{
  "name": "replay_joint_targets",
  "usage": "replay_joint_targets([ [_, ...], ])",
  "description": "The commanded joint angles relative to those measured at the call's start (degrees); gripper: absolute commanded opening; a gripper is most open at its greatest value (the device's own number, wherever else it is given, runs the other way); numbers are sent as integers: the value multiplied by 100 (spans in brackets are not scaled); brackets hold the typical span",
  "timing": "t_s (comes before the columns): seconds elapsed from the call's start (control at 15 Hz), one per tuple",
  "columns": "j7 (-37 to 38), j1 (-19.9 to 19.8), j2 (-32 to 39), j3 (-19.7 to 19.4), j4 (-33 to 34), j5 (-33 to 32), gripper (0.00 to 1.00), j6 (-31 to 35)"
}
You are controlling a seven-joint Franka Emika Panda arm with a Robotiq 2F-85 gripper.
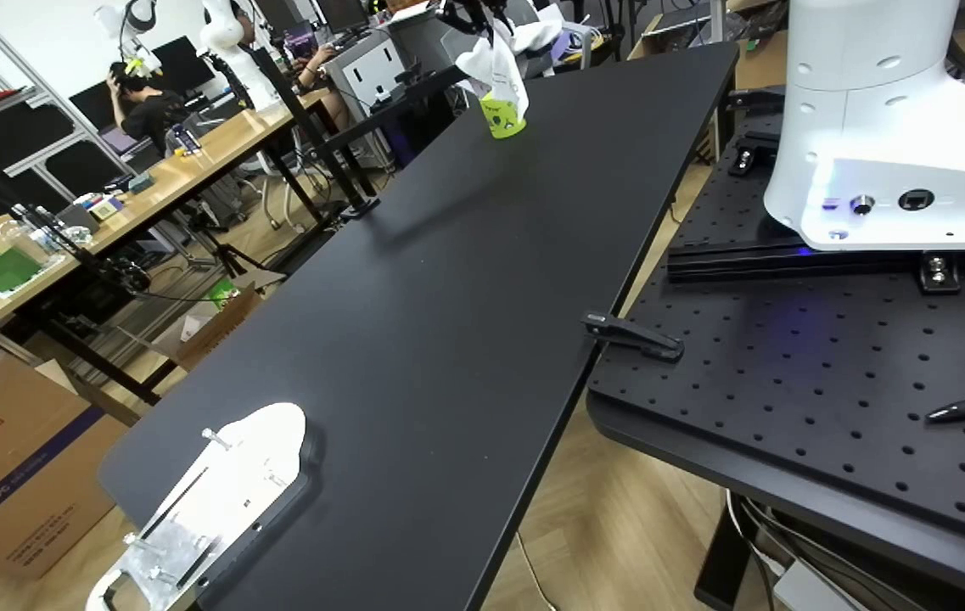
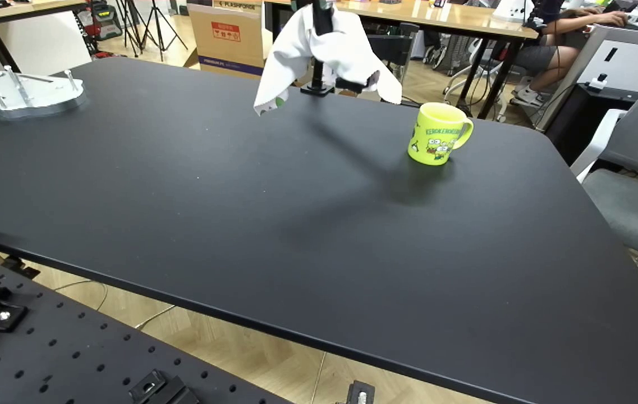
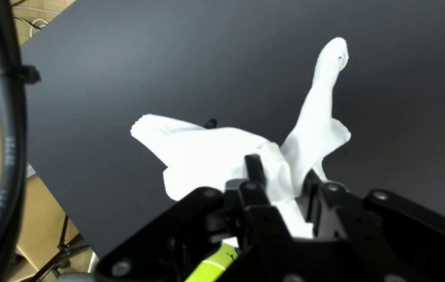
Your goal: Hang the white towel on the black stand
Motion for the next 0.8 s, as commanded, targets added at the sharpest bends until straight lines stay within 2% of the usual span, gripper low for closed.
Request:
replay_joint_targets([
  [0.0, -84, 68, -165, -33, 5, 52, 58, -73],
  [0.4, -52, 114, -424, 46, 2, -29, 98, -97],
  [0.73, 40, 129, -761, 204, -13, -59, 100, -136],
])
